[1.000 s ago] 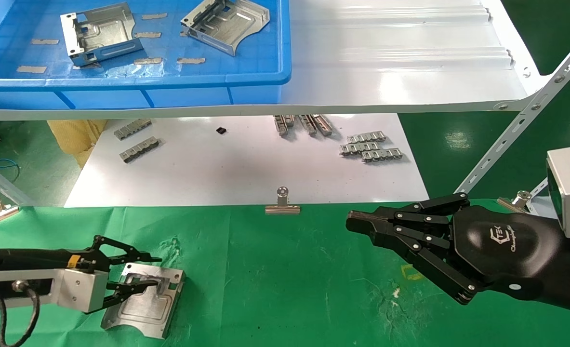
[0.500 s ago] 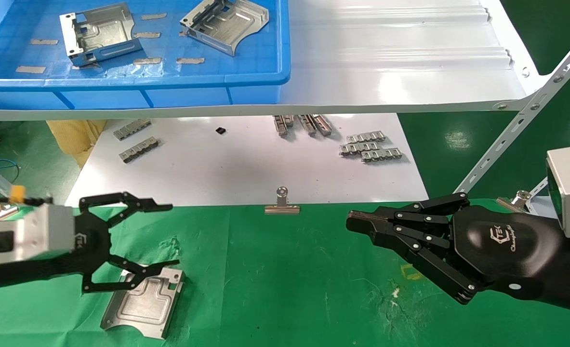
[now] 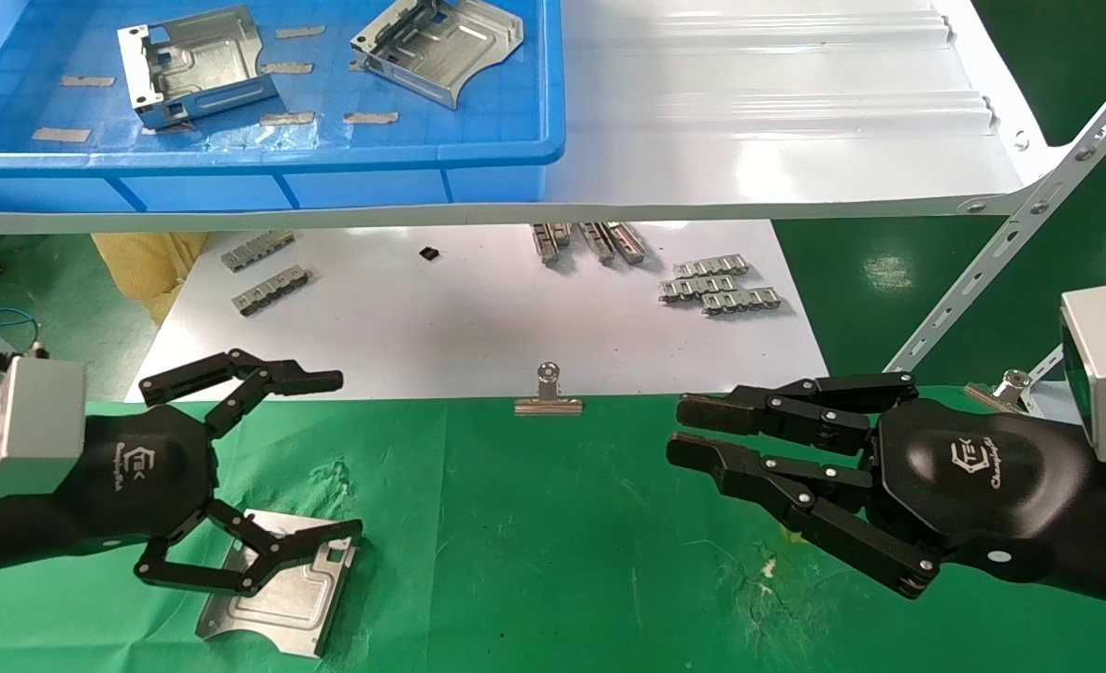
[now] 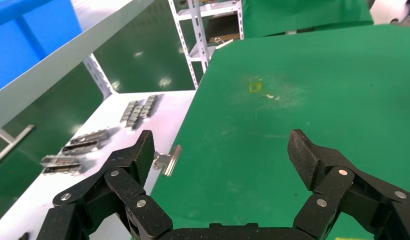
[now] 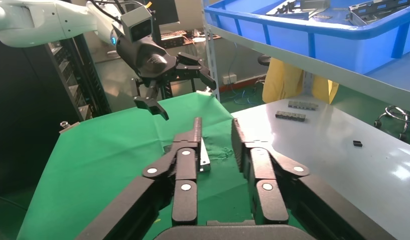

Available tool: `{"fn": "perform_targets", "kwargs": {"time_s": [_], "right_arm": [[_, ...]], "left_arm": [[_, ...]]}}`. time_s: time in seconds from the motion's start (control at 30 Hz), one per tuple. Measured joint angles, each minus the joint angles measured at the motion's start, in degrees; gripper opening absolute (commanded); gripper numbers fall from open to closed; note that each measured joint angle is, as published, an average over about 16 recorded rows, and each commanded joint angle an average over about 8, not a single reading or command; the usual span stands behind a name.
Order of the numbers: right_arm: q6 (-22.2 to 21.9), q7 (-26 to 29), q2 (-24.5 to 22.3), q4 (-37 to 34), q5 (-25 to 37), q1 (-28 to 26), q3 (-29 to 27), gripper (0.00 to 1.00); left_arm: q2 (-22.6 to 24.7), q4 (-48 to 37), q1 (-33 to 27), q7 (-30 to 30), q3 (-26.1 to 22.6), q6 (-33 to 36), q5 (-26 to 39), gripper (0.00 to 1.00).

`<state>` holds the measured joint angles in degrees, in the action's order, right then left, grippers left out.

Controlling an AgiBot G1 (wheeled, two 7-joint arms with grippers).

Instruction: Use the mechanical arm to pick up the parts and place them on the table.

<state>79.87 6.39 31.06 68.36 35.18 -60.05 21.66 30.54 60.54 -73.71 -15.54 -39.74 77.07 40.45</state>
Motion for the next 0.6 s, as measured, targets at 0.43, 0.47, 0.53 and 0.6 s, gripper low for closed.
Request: {"fn": "perform_targets", "kwargs": {"time_s": [0.43, 0.47, 0.53, 0.6], "right_arm": [[0.0, 0.0, 0.0, 0.0, 0.0, 0.0, 0.0, 1.0], [0.0, 0.0, 0.0, 0.0, 0.0, 0.0, 0.0, 1.0], [0.0, 0.0, 0.0, 0.0, 0.0, 0.0, 0.0, 1.0], [0.0, 0.0, 0.0, 0.0, 0.0, 0.0, 0.0, 1.0]], "left_arm": [[1.2, 3.4, 3.2, 6.9, 6.2, 2.3, 0.4, 1.0], [1.3, 3.7, 3.4, 7.4, 6.7, 2.4, 0.4, 1.0], [1.4, 4.2, 3.9, 8.5, 7.7, 2.8, 0.5, 1.0], [1.6, 4.7, 4.4, 9.5, 8.6, 3.1, 0.5, 1.0]]}}
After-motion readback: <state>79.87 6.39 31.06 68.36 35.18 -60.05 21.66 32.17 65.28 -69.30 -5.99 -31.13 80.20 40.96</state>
